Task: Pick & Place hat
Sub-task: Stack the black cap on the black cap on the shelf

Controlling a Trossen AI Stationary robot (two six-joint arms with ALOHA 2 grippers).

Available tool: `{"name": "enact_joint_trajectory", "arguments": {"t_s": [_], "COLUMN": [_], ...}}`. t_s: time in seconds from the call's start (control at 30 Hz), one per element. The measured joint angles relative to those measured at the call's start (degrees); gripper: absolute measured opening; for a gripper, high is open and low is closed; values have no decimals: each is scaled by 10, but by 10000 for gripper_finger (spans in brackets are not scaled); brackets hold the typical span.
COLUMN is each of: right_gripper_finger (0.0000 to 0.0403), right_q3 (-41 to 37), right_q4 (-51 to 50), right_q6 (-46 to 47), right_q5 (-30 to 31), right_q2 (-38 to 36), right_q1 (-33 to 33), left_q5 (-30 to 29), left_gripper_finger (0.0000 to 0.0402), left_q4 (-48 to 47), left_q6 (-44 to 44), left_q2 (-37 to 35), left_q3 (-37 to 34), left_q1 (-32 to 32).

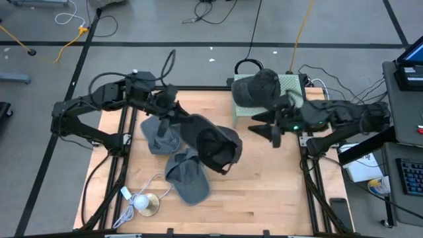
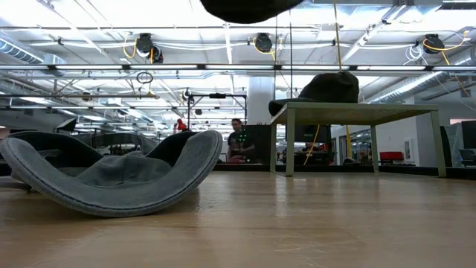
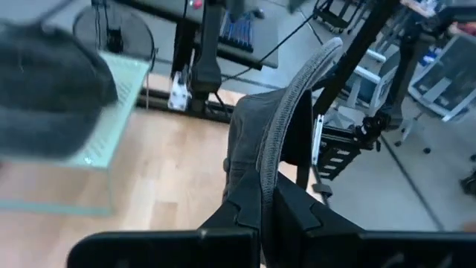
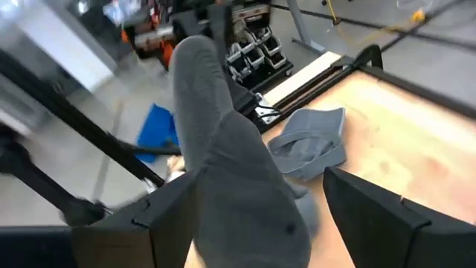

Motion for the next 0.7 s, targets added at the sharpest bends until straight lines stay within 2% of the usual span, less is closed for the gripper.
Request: {"name": "enact_joint_trajectory", "arguments": {"t_s": [0.17,0.37,0.7], "right_gripper_finger": [266,255,259], "right_q3": [0,0,0], "right_q4": [-36,-90,-87], "right_q6": [121,295,360], "right_q5": [0,-2,-16], "right_q2": [-30,-45,-44], "right_q1": [0,-15,-54], "left_q5": [-13,-16,-9], "left_gripper_finger": [9,9,9], "left_q4": [1,1,-3], "left_q6": [71,208,475], "left_q2": [-33,-76,-150], "left_q3": [0,0,0], "left_q1": [0,0,-9]}}
